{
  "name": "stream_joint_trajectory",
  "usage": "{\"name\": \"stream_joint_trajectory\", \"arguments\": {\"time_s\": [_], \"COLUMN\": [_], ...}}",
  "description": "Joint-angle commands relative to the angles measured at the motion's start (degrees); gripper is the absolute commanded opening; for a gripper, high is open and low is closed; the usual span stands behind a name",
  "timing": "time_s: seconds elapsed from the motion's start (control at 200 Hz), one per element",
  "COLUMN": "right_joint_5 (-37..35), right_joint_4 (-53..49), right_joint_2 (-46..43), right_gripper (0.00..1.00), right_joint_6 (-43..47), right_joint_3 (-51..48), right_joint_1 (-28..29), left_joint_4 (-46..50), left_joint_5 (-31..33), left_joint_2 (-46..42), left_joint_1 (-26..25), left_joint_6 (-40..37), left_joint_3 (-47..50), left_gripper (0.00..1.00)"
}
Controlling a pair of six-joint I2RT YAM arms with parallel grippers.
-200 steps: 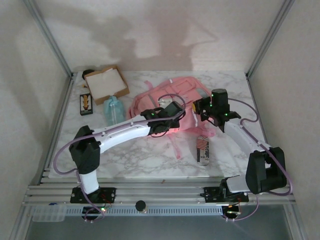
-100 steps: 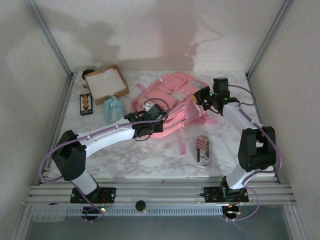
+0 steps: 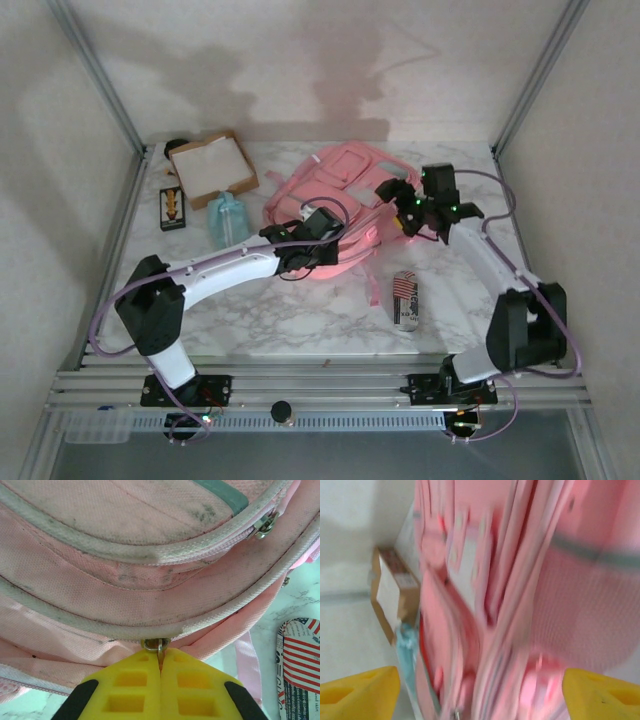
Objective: Pack the student bag
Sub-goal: Unzip the student bag at the top-center of the table.
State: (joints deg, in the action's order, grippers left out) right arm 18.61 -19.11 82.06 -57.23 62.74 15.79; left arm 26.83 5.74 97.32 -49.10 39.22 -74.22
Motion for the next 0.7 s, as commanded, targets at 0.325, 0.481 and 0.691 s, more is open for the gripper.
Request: {"name": "stream_joint_trajectory", "arguments": {"time_s": [0.325, 0.481, 0.691], "right_joint_5": [-5.16, -9.26, -11.85], "right_joint_4": [9.94, 9.63, 8.14], "right_joint_2": [3.19, 6.79, 8.34], "right_gripper": [0.71, 0.45, 0.03], "right_joint_6": [-11.96, -10.12, -5.53], "right_joint_3": [-6.61, -4.15, -1.75], "right_joint_1": [12.97, 12.91, 10.76], "left_joint_4": [-4.61, -3.59, -0.05], "left_joint_5": [-0.69, 0.82, 4.98], "left_joint_2": [-1.66, -2.36, -2.42], "left_joint_1": [-0.82, -0.81, -0.24], "left_joint_6": [0.34, -0.48, -1.53], "left_joint_3": [1.35, 1.51, 1.68], "left_gripper": [0.00, 0.00, 0.00]}}
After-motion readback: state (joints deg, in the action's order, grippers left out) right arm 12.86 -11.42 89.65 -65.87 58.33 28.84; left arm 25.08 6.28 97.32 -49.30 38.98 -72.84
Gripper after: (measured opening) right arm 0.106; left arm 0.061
